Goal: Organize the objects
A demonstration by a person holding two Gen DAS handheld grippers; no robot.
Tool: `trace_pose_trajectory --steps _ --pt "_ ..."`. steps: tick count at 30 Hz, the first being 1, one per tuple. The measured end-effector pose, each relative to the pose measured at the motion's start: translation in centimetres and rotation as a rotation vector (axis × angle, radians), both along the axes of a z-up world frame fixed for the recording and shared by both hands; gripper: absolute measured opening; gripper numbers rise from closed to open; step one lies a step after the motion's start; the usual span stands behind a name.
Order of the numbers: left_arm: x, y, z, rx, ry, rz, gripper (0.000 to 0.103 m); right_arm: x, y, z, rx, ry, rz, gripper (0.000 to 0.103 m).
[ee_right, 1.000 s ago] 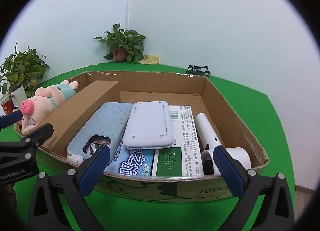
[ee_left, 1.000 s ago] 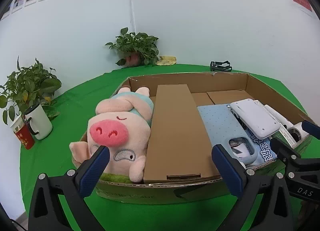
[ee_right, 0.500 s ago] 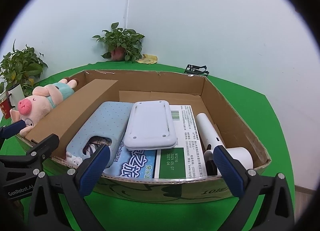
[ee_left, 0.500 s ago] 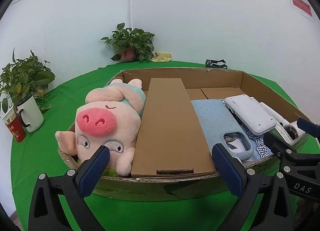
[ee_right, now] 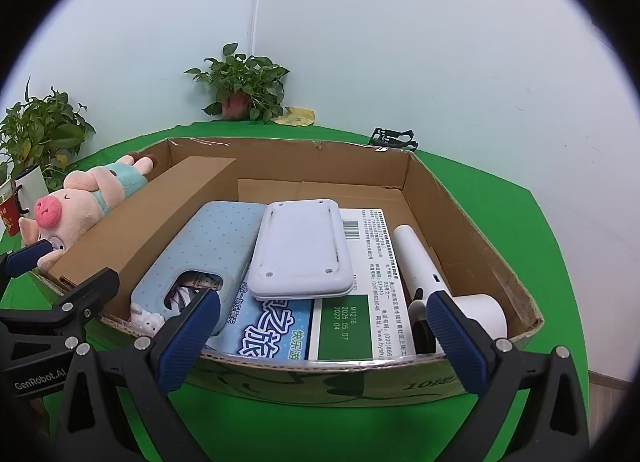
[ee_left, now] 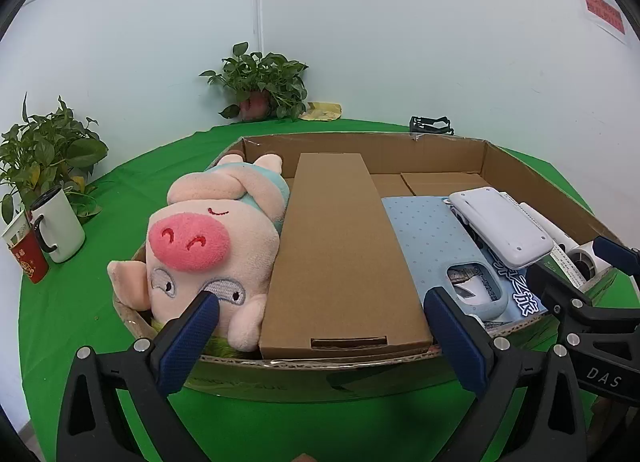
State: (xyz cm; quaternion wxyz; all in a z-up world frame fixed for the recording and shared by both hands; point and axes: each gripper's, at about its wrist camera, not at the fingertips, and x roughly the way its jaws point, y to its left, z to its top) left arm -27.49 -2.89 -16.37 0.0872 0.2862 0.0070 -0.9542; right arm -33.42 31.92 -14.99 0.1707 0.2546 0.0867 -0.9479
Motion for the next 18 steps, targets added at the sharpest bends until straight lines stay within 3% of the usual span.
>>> trace_pose_trajectory --steps 18 --pt "-0.10 0.02 -0.08 0.001 0.000 -0.001 0.103 0.03 -0.07 -0.03 0.002 0.000 0.000 0.102"
